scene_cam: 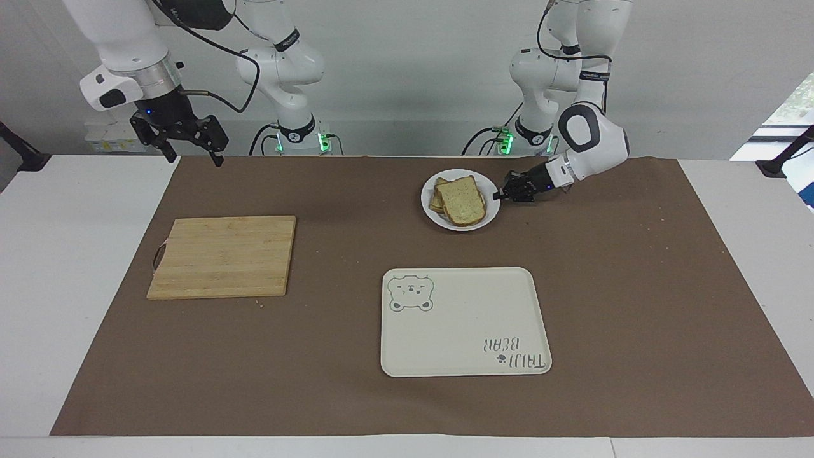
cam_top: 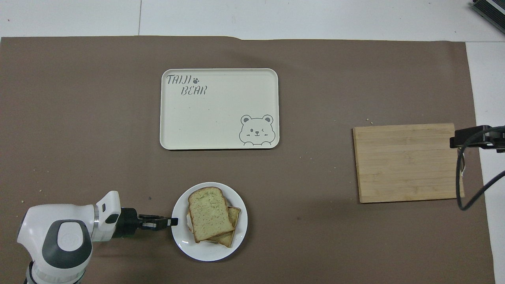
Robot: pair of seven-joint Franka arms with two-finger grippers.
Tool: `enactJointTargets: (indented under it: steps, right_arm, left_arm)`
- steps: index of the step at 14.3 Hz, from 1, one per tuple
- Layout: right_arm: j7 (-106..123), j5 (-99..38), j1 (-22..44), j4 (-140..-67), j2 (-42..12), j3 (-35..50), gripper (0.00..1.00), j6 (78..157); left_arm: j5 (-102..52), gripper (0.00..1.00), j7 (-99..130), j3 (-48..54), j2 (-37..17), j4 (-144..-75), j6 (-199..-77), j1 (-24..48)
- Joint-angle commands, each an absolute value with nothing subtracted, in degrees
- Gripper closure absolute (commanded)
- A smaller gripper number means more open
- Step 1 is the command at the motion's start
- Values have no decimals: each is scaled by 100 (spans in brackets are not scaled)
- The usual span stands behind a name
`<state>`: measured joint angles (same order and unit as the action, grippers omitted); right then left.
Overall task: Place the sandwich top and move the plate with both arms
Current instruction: 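Grip the plate rim with the left gripper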
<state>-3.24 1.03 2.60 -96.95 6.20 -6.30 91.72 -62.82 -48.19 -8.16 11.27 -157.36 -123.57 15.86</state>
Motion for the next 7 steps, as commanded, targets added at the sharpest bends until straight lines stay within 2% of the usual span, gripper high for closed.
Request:
enactJointTargets:
  steps: [1, 4, 7]
  right_arm:
    - [-229, 167, 246, -9747, 703, -624, 0, 9097]
    - [-229, 167, 237, -9747, 703, -624, 0, 9097]
    - [-229, 167, 246, -9747, 703, -615, 0, 9097]
  left_arm:
    - [-6363, 100, -4931, -896, 1151, -15864, -12201, 1680]
    - [-6442, 100, -4940, -914, 1064, -15777, -12252, 1556]
    - [-6442, 100, -4904, -914, 652, -15032, -11710, 1223]
